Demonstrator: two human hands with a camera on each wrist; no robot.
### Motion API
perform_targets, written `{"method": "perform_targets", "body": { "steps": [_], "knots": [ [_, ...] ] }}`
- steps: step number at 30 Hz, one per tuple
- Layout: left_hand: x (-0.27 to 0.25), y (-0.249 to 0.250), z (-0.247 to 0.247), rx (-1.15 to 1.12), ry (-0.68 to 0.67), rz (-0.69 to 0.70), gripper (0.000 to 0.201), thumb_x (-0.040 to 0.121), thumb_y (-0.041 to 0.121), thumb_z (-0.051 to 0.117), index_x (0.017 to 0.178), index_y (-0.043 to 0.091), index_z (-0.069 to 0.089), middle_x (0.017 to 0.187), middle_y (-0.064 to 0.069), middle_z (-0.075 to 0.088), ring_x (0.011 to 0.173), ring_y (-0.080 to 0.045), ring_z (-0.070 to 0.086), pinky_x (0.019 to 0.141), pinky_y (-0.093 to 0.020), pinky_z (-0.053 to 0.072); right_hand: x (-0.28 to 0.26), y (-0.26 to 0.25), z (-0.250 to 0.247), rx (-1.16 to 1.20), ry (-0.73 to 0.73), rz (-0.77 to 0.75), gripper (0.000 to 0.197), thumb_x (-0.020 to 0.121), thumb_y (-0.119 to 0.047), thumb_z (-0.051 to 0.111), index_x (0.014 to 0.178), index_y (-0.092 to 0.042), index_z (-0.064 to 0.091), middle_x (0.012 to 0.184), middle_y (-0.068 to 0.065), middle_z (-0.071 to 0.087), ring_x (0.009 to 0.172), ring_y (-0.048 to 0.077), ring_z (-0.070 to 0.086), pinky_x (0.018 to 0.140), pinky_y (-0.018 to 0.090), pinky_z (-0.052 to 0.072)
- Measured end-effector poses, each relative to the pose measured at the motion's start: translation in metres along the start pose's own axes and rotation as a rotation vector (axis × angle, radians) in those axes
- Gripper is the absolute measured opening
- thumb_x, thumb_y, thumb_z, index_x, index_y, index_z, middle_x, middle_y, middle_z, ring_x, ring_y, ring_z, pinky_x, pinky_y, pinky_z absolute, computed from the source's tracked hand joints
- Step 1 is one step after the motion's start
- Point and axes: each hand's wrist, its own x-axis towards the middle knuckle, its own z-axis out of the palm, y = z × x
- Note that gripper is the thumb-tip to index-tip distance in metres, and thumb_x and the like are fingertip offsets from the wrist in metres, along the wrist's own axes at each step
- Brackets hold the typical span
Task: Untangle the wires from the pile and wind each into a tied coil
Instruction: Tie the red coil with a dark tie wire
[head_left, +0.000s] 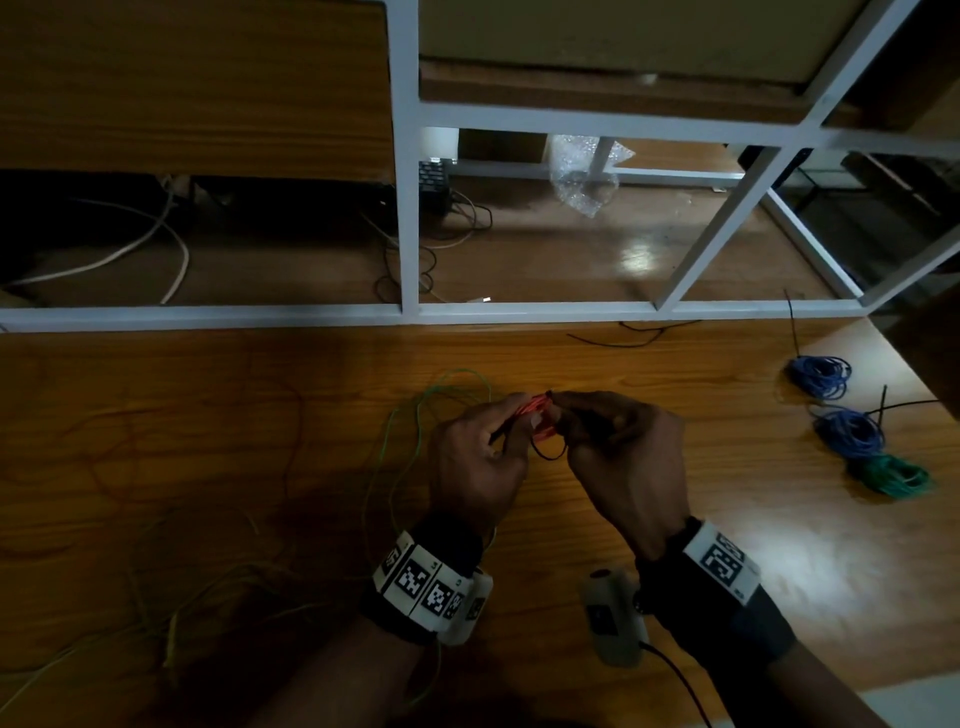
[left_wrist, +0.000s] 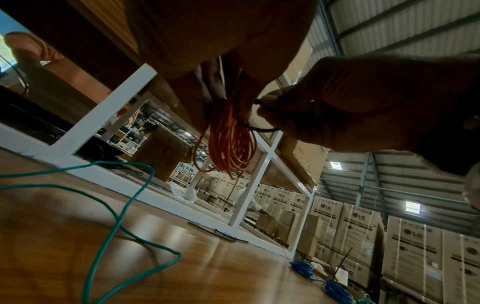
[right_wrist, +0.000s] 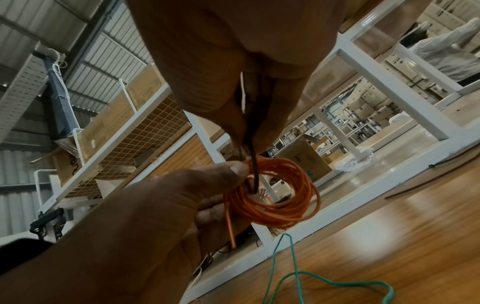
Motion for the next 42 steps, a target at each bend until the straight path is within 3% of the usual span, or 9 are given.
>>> {"method": "perform_targets", "body": {
  "steps": [9, 17, 21, 24, 28, 32, 35, 38, 42],
  "knots": [
    [-0.001, 0.001, -0.002, 0.019, -0.052, 0.055, 0.034, 0.092, 0.035, 0.065, 0.123, 0.023, 0.069, 0.117, 0.004, 0.072, 0.105, -0.002, 0.067, 0.085, -0.033, 0.059, 0.001, -0.004, -0.003, -0.047, -0.042, -0.007, 0.014, 0.091, -0.02, 0.075, 0.1, -0.026, 0.083, 0.097, -0.014, 0.078, 0.079, -0.004, 0.071, 0.064, 0.009, 0.053],
    [0.001, 0.002, -0.005, 0.041, -0.132, 0.107, 0.037, 0.093, 0.035, 0.063, 0.13, 0.037, 0.058, 0.116, 0.007, 0.072, 0.104, -0.007, 0.069, 0.08, -0.038, 0.059, -0.001, -0.006, -0.012, -0.01, -0.1, 0.001, 0.009, 0.092, -0.025, 0.076, 0.097, -0.03, 0.081, 0.089, -0.02, 0.076, 0.072, -0.004, 0.07, 0.059, 0.028, 0.058],
    [0.002, 0.001, -0.005, 0.036, -0.149, 0.095, 0.032, 0.091, 0.035, 0.064, 0.123, 0.03, 0.068, 0.116, 0.008, 0.072, 0.103, -0.003, 0.068, 0.081, -0.036, 0.059, 0.004, -0.001, -0.021, 0.025, -0.11, 0.026, 0.011, 0.093, -0.037, 0.076, 0.1, -0.029, 0.079, 0.09, -0.02, 0.076, 0.075, -0.005, 0.071, 0.06, 0.033, 0.061],
    [0.002, -0.002, -0.002, 0.032, -0.156, 0.092, 0.033, 0.091, 0.034, 0.066, 0.123, 0.028, 0.068, 0.117, 0.007, 0.072, 0.104, -0.003, 0.068, 0.082, -0.036, 0.06, 0.008, 0.002, -0.024, 0.091, -0.096, 0.033, 0.01, 0.09, -0.029, 0.079, 0.099, -0.024, 0.078, 0.093, -0.016, 0.077, 0.077, 0.0, 0.073, 0.061, 0.038, 0.061],
    [0.001, 0.002, -0.003, 0.047, -0.235, 0.127, 0.037, 0.091, 0.036, 0.064, 0.127, 0.033, 0.061, 0.114, 0.006, 0.073, 0.099, -0.005, 0.07, 0.078, -0.037, 0.06, 0.014, 0.001, -0.024, 0.055, -0.106, -0.005, 0.01, 0.092, -0.017, 0.076, 0.085, -0.023, 0.074, 0.086, -0.013, 0.074, 0.077, 0.002, 0.07, 0.061, 0.034, 0.059],
    [0.008, 0.014, -0.009, 0.13, -0.386, 0.189, 0.04, 0.094, 0.039, 0.06, 0.134, 0.037, 0.057, 0.12, 0.008, 0.07, 0.101, -0.007, 0.069, 0.08, -0.035, 0.059, 0.024, 0.004, -0.031, 0.075, -0.128, 0.018, 0.016, 0.093, -0.012, 0.072, 0.082, -0.023, 0.069, 0.083, -0.009, 0.072, 0.075, 0.005, 0.068, 0.057, 0.027, 0.054],
    [0.019, 0.017, -0.011, 0.205, -0.46, 0.259, 0.036, 0.094, 0.036, 0.061, 0.13, 0.031, 0.062, 0.116, 0.007, 0.072, 0.09, -0.009, 0.071, 0.073, -0.033, 0.06, 0.033, 0.002, -0.041, 0.122, -0.092, 0.038, 0.014, 0.095, -0.015, 0.071, 0.082, -0.021, 0.069, 0.083, -0.006, 0.072, 0.08, 0.006, 0.067, 0.064, 0.02, 0.049],
    [0.017, 0.014, -0.01, 0.279, -0.526, 0.287, 0.034, 0.09, 0.033, 0.063, 0.123, 0.028, 0.068, 0.113, 0.007, 0.073, 0.075, 0.004, 0.064, 0.068, -0.02, 0.057, 0.051, 0.0, -0.056, 0.193, 0.005, 0.034, 0.01, 0.096, -0.016, 0.069, 0.086, -0.016, 0.069, 0.083, -0.001, 0.071, 0.082, 0.013, 0.067, 0.074, 0.032, 0.056],
    [0.008, 0.005, -0.004, 0.134, -0.543, 0.166, 0.038, 0.091, 0.048, 0.059, 0.128, 0.043, 0.058, 0.118, 0.014, 0.07, 0.1, 0.001, 0.068, 0.079, -0.031, 0.059, 0.064, 0.003, -0.071, 0.284, 0.038, 0.058, 0.009, 0.099, -0.015, 0.065, 0.091, -0.011, 0.069, 0.087, 0.005, 0.074, 0.087, 0.021, 0.071, 0.077, 0.043, 0.059]
  ]
}}
